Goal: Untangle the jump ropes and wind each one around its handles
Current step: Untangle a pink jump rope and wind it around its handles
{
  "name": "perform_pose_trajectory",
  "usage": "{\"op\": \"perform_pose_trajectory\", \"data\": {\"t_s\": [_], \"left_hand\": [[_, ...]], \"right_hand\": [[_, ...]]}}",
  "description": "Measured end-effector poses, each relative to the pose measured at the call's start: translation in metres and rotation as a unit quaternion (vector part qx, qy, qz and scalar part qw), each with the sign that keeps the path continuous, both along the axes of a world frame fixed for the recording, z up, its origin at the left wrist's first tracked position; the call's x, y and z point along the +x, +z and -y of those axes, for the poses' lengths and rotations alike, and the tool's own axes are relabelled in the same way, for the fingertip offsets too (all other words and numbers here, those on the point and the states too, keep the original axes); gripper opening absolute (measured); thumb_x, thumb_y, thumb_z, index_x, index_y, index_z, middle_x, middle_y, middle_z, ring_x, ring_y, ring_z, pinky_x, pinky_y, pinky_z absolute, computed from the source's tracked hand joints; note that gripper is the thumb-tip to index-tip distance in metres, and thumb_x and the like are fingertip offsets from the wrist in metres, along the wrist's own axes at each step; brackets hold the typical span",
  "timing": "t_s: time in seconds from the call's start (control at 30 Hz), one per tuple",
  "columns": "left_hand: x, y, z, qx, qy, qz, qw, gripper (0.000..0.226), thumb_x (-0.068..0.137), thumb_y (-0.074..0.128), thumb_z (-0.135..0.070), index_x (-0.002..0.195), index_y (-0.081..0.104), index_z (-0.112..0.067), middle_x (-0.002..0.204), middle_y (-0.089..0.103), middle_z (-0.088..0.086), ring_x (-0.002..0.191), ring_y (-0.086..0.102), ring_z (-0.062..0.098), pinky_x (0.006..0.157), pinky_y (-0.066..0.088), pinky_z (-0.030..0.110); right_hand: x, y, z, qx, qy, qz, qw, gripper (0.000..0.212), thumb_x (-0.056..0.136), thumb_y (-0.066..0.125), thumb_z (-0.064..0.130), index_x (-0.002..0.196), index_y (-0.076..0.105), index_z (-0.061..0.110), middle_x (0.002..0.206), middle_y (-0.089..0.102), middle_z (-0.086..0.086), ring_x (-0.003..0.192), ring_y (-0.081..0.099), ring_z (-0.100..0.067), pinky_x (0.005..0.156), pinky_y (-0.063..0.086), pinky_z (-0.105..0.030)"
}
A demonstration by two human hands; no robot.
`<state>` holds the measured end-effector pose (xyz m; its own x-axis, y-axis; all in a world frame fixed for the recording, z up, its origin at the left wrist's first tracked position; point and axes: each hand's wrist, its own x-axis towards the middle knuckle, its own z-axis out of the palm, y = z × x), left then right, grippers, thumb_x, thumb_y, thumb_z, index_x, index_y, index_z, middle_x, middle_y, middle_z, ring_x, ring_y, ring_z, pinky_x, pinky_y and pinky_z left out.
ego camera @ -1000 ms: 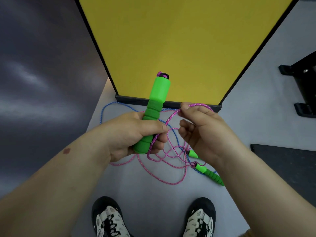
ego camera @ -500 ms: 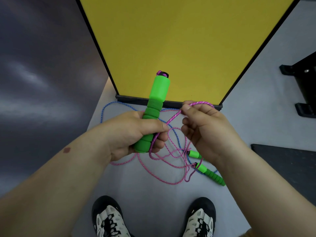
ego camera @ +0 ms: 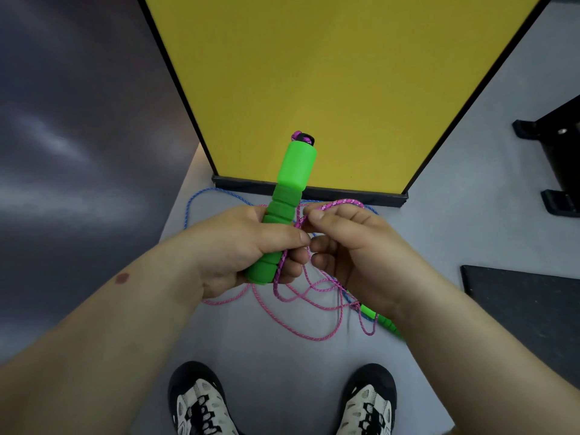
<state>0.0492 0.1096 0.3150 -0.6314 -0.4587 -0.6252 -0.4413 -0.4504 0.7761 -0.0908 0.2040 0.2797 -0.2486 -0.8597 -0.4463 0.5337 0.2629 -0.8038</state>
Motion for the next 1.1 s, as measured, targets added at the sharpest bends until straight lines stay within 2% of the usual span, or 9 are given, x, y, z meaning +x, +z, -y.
{"op": "perform_pose_trajectory", "data": {"t_s": [0.1,0.2,0.3,0.5,0.6,0.83,0.97,1.1], "left_hand": [[0.000,0.001,0.000,-0.001,-0.005,0.000,1.000,0.006,0.093,0.065,-0.008,0.087,0.067,-0.007,0.068,0.067,0.007,0.055,0.063,0.015,0.056,0.057,0.024],[-0.001,0.000,0.000,-0.003,-0.001,0.001,1.000,0.005,0.093,0.067,-0.010,0.091,0.066,-0.005,0.070,0.068,0.007,0.056,0.063,0.016,0.058,0.058,0.026],[-0.001,-0.002,0.001,-0.005,0.013,0.001,1.000,0.009,0.091,0.069,-0.013,0.091,0.068,-0.005,0.072,0.069,0.008,0.058,0.063,0.017,0.061,0.058,0.029],[0.000,-0.002,0.002,-0.006,0.009,-0.004,1.000,0.008,0.091,0.069,-0.012,0.088,0.069,-0.005,0.072,0.069,0.008,0.059,0.063,0.017,0.064,0.058,0.030],[0.001,-0.002,0.002,-0.010,0.007,-0.006,1.000,0.008,0.091,0.069,-0.012,0.086,0.069,-0.005,0.072,0.069,0.009,0.059,0.063,0.017,0.062,0.057,0.029],[-0.001,-0.003,0.002,-0.002,0.011,-0.003,1.000,0.009,0.092,0.068,-0.011,0.096,0.068,-0.003,0.072,0.068,0.008,0.058,0.063,0.016,0.060,0.057,0.027],[-0.001,-0.003,0.003,-0.002,0.020,-0.002,1.000,0.010,0.092,0.068,-0.012,0.094,0.069,-0.003,0.072,0.069,0.008,0.058,0.063,0.016,0.063,0.059,0.029],[-0.001,-0.004,0.002,-0.001,0.019,-0.004,1.000,0.009,0.091,0.068,-0.012,0.091,0.069,-0.003,0.072,0.070,0.009,0.058,0.063,0.017,0.061,0.057,0.028]], "right_hand": [[0.001,-0.002,0.000,-0.002,0.010,-0.004,1.000,0.031,0.092,0.067,0.020,0.115,0.066,-0.002,0.086,0.067,-0.008,0.070,0.058,-0.013,0.062,0.051,-0.024],[0.002,-0.002,0.000,0.002,-0.005,-0.016,1.000,0.019,0.093,0.066,0.017,0.105,0.068,0.003,0.085,0.067,-0.005,0.067,0.057,-0.011,0.060,0.050,-0.023],[-0.004,0.001,0.001,0.013,-0.081,-0.005,0.997,0.004,0.093,0.066,0.017,0.093,0.068,0.014,0.082,0.068,-0.001,0.061,0.056,-0.008,0.057,0.050,-0.022],[-0.017,0.004,0.003,0.020,-0.183,0.001,0.983,0.005,0.094,0.068,0.020,0.091,0.067,0.016,0.082,0.066,0.002,0.061,0.055,-0.010,0.058,0.050,-0.023],[-0.014,0.002,0.003,0.022,-0.168,0.004,0.985,0.007,0.094,0.067,0.021,0.090,0.066,0.015,0.085,0.068,0.000,0.062,0.055,-0.011,0.059,0.049,-0.024],[0.003,-0.001,-0.001,-0.001,0.003,-0.009,1.000,0.006,0.094,0.065,0.019,0.095,0.069,0.014,0.074,0.064,0.001,0.060,0.054,-0.008,0.055,0.049,-0.020],[0.000,0.000,0.001,-0.006,-0.047,-0.026,0.999,0.004,0.093,0.066,0.015,0.093,0.070,0.013,0.080,0.058,-0.006,0.059,0.052,-0.009,0.055,0.047,-0.021],[-0.008,0.002,0.003,-0.004,-0.136,-0.028,0.990,0.005,0.094,0.067,0.018,0.089,0.066,0.015,0.071,0.060,0.002,0.057,0.052,-0.009,0.056,0.046,-0.022]]}}
